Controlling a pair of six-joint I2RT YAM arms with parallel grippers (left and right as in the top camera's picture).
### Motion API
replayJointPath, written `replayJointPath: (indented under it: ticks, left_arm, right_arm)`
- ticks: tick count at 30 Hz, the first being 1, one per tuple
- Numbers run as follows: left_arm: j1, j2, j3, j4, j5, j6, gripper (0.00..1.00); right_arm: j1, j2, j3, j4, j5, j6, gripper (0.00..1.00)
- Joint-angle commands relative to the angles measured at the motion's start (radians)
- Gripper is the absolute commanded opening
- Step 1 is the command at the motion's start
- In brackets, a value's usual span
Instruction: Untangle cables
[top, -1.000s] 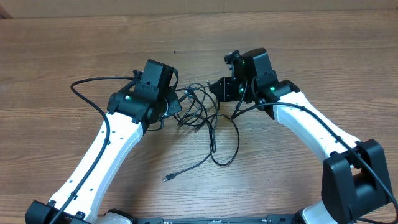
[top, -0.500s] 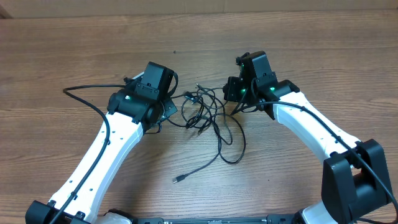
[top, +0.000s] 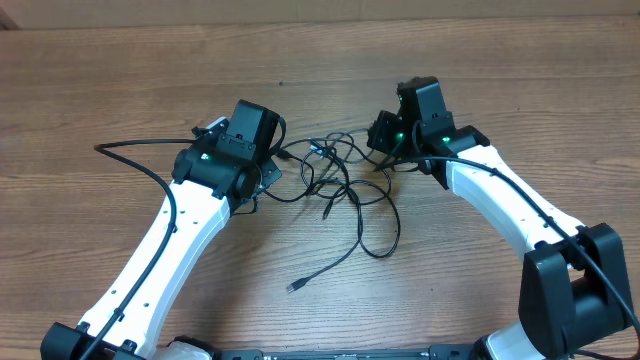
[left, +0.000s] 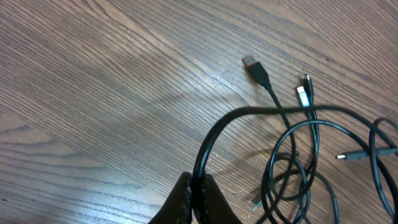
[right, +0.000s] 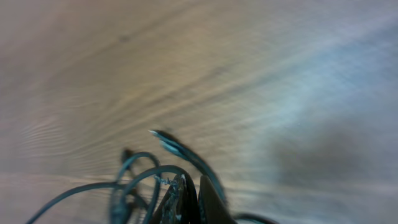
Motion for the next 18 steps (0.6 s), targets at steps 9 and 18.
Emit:
replayJointPath:
  ticks: [9,18]
  left_arm:
    - [0.005,0.001,0.011,-0.001,-0.034,0.032,0.04]
    - [0.005,0.001,0.011,0.034,-0.034,0.032,0.05]
  right_arm:
    - [-0.006,-0.067,0.006,0.221,-0.351,-0.214,0.04]
    - [-0.006,-0.183,0.006,0.298,-0.525,-0.226,0.04]
